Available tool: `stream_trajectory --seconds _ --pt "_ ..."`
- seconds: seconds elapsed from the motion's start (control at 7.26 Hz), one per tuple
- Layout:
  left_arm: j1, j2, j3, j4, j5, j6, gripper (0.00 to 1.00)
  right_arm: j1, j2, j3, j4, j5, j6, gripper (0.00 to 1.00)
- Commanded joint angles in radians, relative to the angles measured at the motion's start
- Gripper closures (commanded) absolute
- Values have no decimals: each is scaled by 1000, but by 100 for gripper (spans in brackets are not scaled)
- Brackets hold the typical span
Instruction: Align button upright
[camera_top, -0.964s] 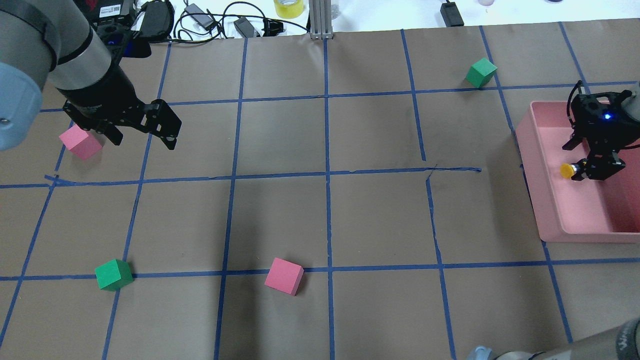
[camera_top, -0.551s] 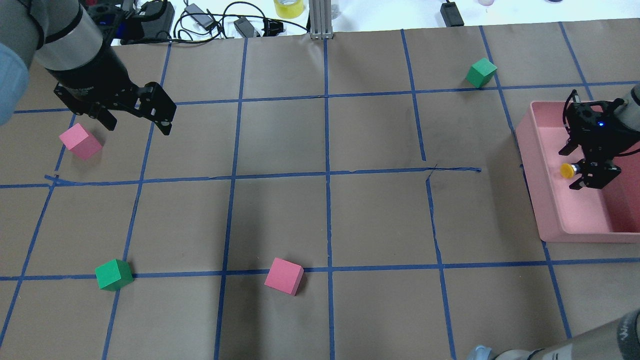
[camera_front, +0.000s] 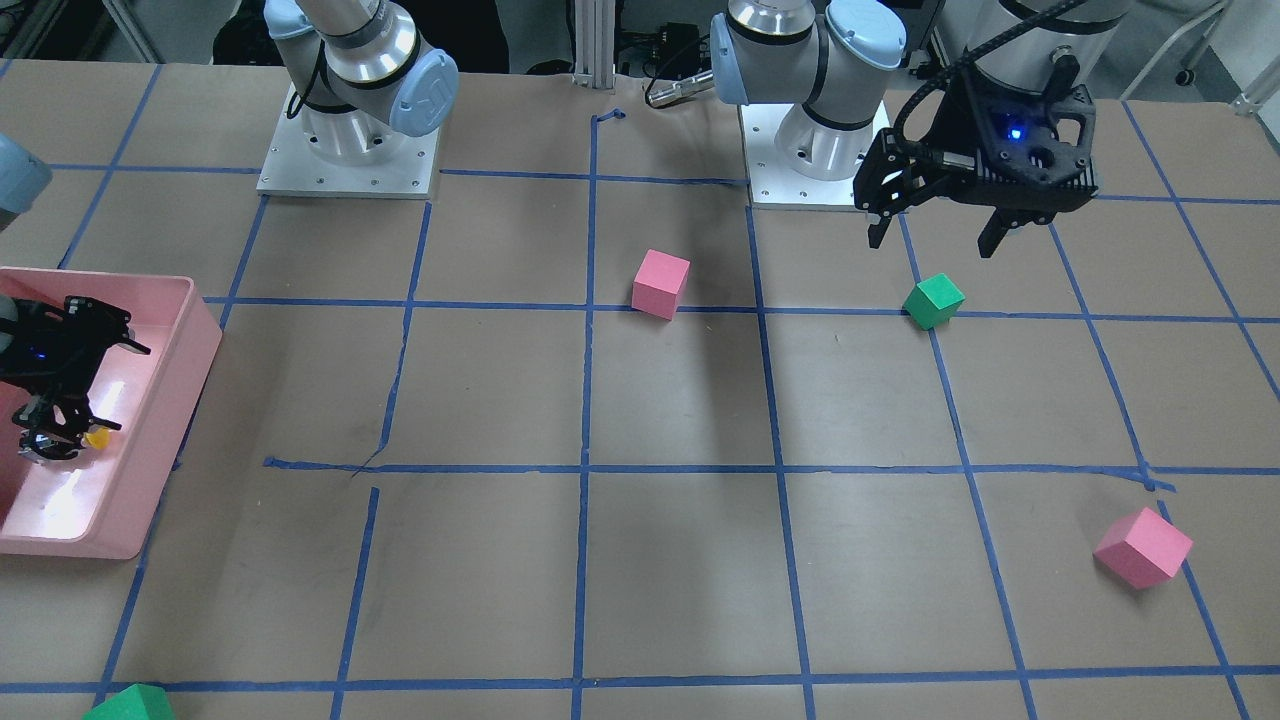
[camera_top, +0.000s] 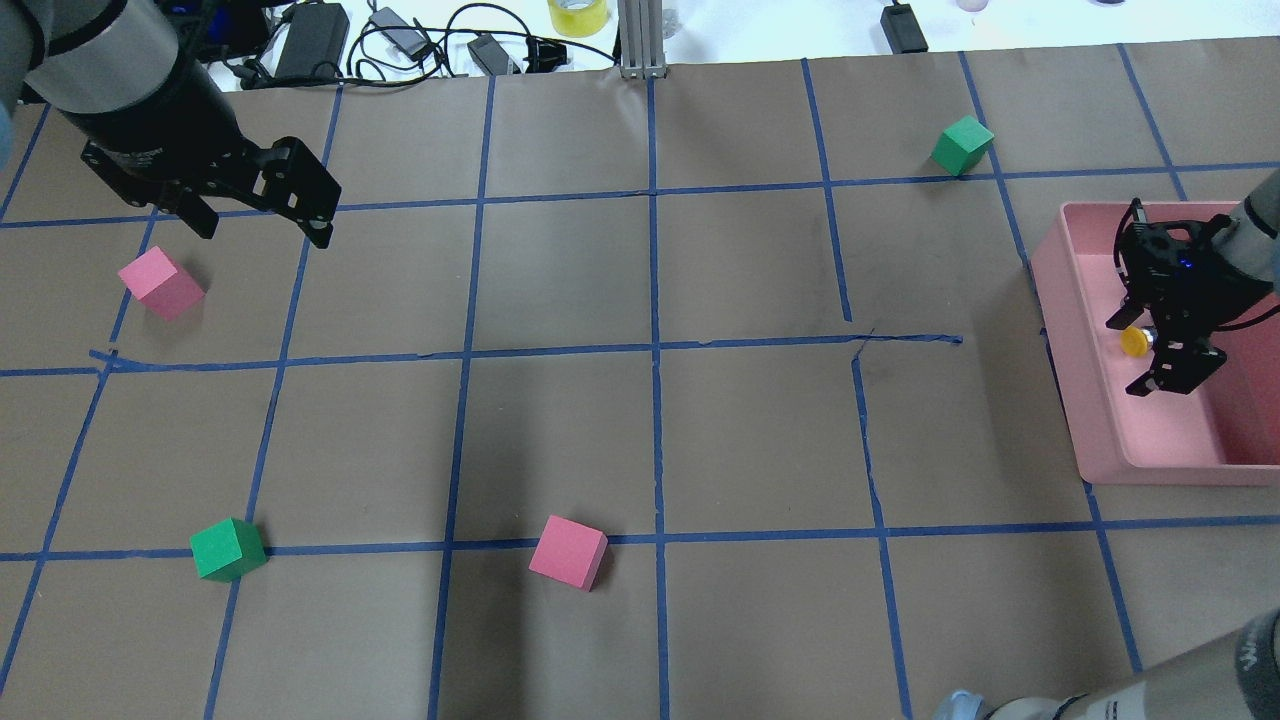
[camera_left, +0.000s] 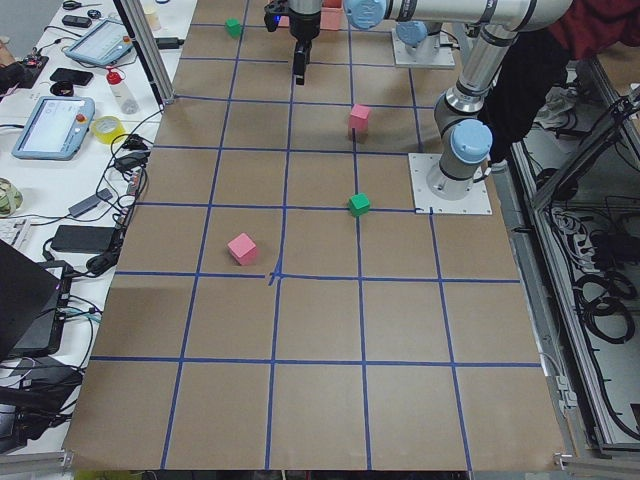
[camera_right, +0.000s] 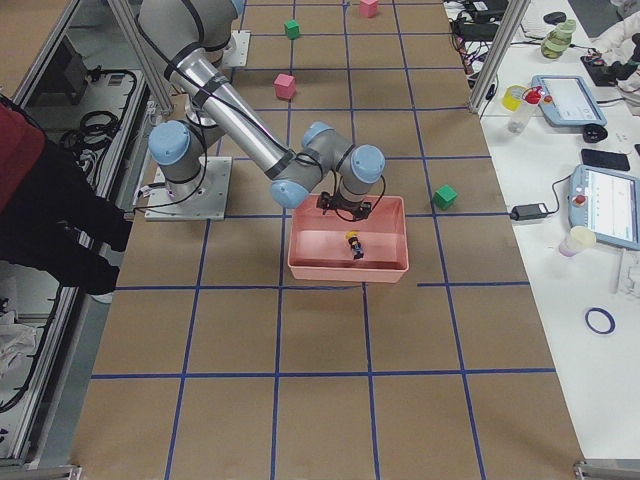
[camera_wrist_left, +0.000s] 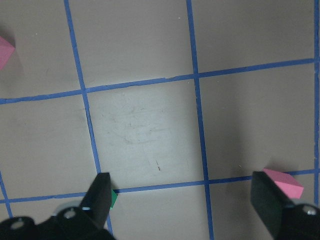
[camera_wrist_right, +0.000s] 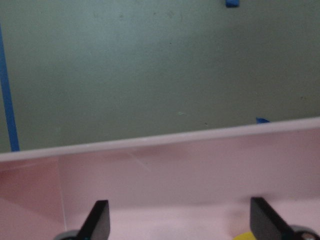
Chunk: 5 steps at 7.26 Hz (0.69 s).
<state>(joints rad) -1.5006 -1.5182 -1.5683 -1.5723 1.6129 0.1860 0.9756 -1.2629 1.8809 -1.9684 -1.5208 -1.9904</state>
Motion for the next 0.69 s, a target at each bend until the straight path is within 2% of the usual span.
stream_trajectory --seconds 0.0,0.14,0.55 --pt "-1 6 -2 0 -1 0 0 0 4 14 -45 -10 2 0" --pt "0 7 -2 0 1 0 0 0 16 15 -103 -71 2 0" --pt "0 9 -6 -2 4 0 0 -2 17 20 -124 -110 -7 0"
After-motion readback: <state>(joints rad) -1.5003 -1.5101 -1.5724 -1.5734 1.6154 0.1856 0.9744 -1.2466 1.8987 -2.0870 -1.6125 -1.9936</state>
